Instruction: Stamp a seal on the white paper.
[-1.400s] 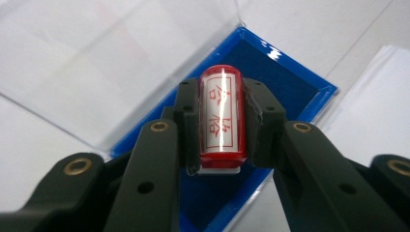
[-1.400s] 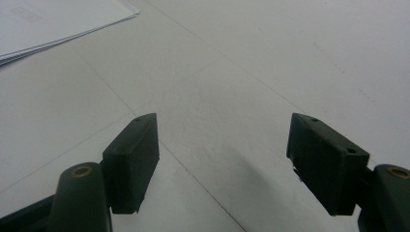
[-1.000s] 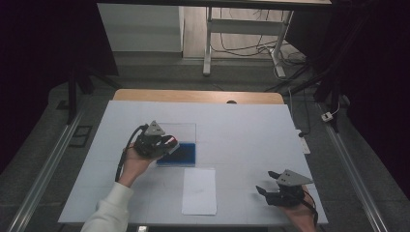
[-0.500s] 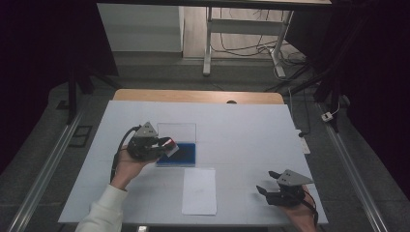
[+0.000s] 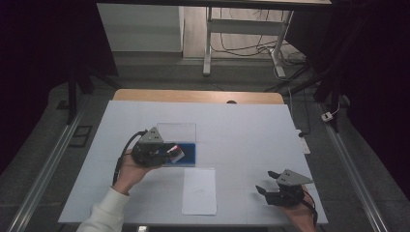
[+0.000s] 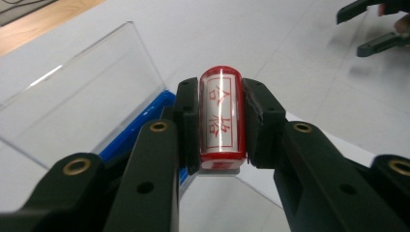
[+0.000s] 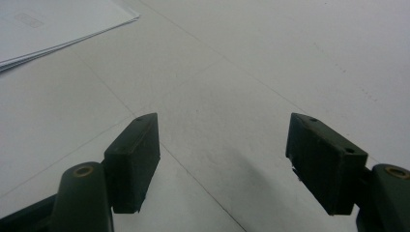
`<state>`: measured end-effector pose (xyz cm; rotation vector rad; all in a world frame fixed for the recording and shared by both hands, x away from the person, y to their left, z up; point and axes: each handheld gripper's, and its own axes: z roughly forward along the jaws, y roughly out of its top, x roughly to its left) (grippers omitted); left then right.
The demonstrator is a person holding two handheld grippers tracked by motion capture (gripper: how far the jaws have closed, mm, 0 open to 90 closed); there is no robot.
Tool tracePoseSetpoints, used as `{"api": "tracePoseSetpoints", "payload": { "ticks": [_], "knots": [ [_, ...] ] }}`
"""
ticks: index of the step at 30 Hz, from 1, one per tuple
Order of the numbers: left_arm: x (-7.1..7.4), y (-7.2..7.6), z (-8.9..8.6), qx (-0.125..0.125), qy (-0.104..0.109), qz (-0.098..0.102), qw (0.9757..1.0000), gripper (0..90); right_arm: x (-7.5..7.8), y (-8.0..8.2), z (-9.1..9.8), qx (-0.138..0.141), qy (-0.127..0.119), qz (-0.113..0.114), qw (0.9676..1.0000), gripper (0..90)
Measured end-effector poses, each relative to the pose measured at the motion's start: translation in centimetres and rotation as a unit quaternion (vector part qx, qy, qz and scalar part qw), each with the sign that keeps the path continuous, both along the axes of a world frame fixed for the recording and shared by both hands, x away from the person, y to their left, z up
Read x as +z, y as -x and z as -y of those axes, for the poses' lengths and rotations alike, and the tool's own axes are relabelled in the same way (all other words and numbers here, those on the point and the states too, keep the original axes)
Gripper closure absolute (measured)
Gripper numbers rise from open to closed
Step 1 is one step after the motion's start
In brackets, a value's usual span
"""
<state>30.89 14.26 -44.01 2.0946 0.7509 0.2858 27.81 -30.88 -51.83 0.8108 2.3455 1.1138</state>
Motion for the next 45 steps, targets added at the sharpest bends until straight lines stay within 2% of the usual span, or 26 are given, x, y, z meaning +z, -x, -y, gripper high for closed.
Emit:
{"api": "tracePoseSetpoints", "payload": {
  "ticks": [3, 16, 35, 45],
  "knots": [
    [-0.1, 0.3, 0.3, -0.011, 0.007, -0.005, 0.9999, 69.9, -0.1, 0.0, 0.0, -0.003, 0.001, -0.004, 1.0, 27.5],
    [-1.0, 1.4, 2.2, -0.045, 0.002, -0.021, 0.9987, 69.8, -0.2, -0.2, -0.1, 0.001, -0.002, -0.004, 1.0, 27.5],
    [-2.2, 2.2, 5.0, -0.083, -0.011, -0.034, 0.9959, 69.8, -0.2, -0.2, 0.0, -0.001, 0.0, -0.002, 1.0, 27.5],
    [-2.9, 2.5, 6.6, -0.097, -0.026, -0.038, 0.9942, 69.8, -0.2, -0.2, 0.1, -0.001, 0.004, -0.004, 1.0, 27.5]
  ]
}}
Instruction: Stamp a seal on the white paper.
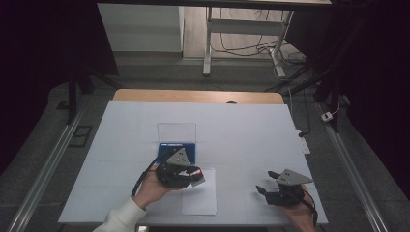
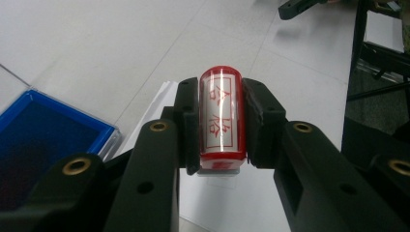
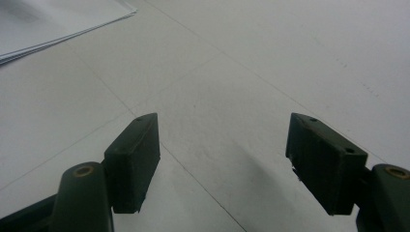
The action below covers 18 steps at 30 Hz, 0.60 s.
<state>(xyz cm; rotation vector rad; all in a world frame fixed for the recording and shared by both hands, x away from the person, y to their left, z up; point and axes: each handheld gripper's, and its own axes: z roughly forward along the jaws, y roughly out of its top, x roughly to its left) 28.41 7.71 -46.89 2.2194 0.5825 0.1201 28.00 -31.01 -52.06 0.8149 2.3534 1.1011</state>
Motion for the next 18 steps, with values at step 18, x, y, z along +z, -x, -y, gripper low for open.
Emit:
{"api": "tracePoseSetpoints", "payload": {
  "ticks": [18],
  "knots": [
    [-2.0, -0.3, 1.3, -0.007, -0.033, -0.011, 0.9994, 69.8, 0.0, 0.0, 0.0, 0.0, 0.002, -0.001, 1.0, 27.6]
  ]
}}
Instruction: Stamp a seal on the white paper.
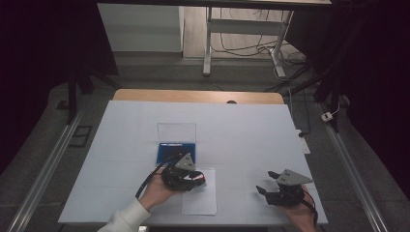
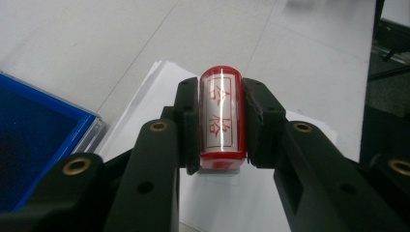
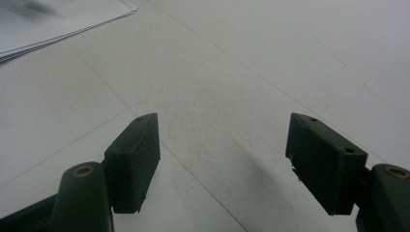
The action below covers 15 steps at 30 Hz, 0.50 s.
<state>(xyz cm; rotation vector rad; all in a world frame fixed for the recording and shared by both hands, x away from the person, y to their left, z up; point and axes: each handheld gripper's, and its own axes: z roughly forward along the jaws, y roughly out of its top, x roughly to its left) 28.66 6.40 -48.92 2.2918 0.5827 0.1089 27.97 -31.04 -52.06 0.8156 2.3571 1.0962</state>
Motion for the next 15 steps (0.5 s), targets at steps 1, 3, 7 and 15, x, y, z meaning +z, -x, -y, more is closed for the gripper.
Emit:
{"api": "tracePoseSetpoints", "payload": {
  "ticks": [1, 3, 7, 15],
  "knots": [
    [-0.1, 0.0, 0.0, -0.001, -0.001, -0.001, 1.0, 69.8, 0.0, 0.0, 0.0, 0.0, 0.0, 0.0, 1.0, 27.6],
    [-0.3, 0.0, 0.1, -0.001, -0.005, -0.001, 1.0, 69.8, 0.0, 0.0, 0.0, -0.001, 0.003, 0.0, 1.0, 27.6],
    [-0.7, -0.1, 0.2, 0.001, -0.011, -0.002, 0.9999, 69.8, 0.0, 0.0, 0.1, 0.0, 0.001, 0.0, 1.0, 27.6],
    [-1.2, -0.2, 0.5, -0.002, -0.02, -0.003, 0.9998, 69.8, 0.0, 0.0, 0.0, -0.001, 0.001, -0.002, 1.0, 27.5]
  ]
}}
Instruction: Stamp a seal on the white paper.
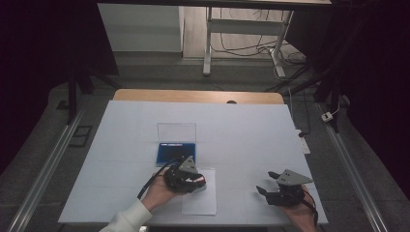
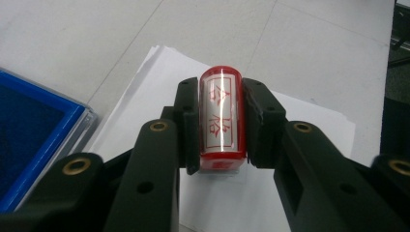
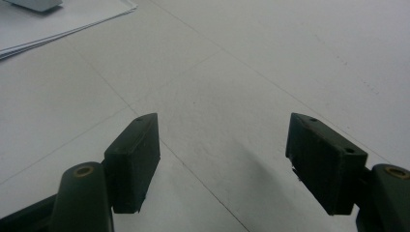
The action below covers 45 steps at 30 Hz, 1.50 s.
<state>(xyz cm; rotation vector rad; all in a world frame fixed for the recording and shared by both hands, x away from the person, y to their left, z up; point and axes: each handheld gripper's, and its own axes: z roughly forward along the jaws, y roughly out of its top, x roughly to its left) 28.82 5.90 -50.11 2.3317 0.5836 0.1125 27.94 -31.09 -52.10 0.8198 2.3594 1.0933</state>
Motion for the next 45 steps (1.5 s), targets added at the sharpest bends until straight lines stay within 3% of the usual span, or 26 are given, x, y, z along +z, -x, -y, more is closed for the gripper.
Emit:
{"api": "tracePoseSetpoints", "payload": {
  "ticks": [19, 34, 45],
  "knots": [
    [-0.31, -0.01, 0.12, -0.005, -0.006, 0.0, 1.0, 69.8, -0.06, -0.03, -0.04, 0.0, 0.003, 0.001, 1.0, 27.5],
    [-0.07, 0.33, 0.66, -0.008, -0.035, 0.012, 0.9993, 70.1, -0.12, -0.04, -0.11, 0.002, 0.006, 0.003, 1.0, 27.6],
    [-0.32, 0.23, 0.87, -0.005, -0.042, 0.004, 0.9991, 70.5, -0.12, -0.02, -0.25, 0.003, 0.008, 0.001, 1.0, 27.6]
  ]
}}
